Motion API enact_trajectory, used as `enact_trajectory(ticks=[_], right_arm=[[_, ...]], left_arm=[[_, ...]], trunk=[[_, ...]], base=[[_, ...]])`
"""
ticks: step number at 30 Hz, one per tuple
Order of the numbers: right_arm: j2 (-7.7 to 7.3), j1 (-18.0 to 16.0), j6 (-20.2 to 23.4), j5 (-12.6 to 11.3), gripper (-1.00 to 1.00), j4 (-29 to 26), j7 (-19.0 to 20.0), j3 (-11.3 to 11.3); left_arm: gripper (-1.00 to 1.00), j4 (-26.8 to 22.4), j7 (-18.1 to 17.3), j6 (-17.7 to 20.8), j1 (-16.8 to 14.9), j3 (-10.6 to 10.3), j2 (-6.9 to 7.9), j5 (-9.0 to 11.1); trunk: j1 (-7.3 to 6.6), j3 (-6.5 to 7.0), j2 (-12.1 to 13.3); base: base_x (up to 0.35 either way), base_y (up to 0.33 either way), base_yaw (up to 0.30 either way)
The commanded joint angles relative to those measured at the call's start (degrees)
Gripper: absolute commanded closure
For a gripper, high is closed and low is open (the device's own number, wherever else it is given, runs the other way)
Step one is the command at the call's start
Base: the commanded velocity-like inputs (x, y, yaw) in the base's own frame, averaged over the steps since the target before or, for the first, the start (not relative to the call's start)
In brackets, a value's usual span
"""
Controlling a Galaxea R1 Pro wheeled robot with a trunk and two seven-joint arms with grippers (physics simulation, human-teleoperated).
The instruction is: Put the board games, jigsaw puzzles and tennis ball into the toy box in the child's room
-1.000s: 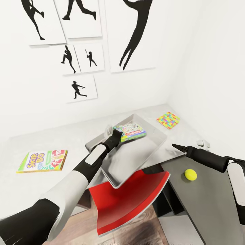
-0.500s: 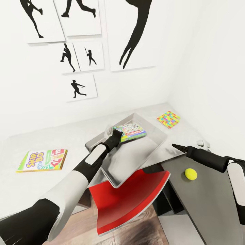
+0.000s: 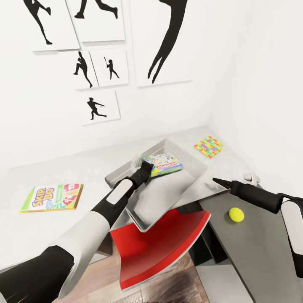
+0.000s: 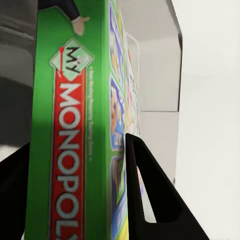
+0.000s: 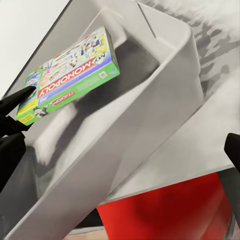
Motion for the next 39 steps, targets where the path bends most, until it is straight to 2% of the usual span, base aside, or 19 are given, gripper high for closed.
enact_trajectory(ticks=[1,25,26,39], right_arm=[[0.0,-0.1,0.2,0.5,-1.0,0.0,0.6,-0.1],[0.0,-0.1,0.2,0.5,-1.0,0.0,0.6,-0.1],[0.0,-0.1,0.2,0.5,-1.0,0.0,0.6,-0.1],[0.0,0.0,0.2,0.5,-1.0,0.0,0.6,-0.1]], left_arm=[[1.0,0.0,0.0,0.1,-0.1,-0.1,0.01,0.5],[1.0,0.0,0.0,0.1,-0.1,-0.3,0.01,0.6],[-1.0,0.0,0.0,0.1,-0.1,-0.3,0.01,0.6],[-1.0,0.0,0.3,0.1,-0.1,-0.3,0.08,0.7]], trunk=[[0.03,-0.17,-0.1],[0.03,-0.69,-0.1],[0.03,-0.69,-0.1],[0.03,-0.7,-0.1]], base=[[0.0,0.0,0.0],[0.0,0.0,0.0],[0.0,0.0,0.0],[0.0,0.0,0.0]])
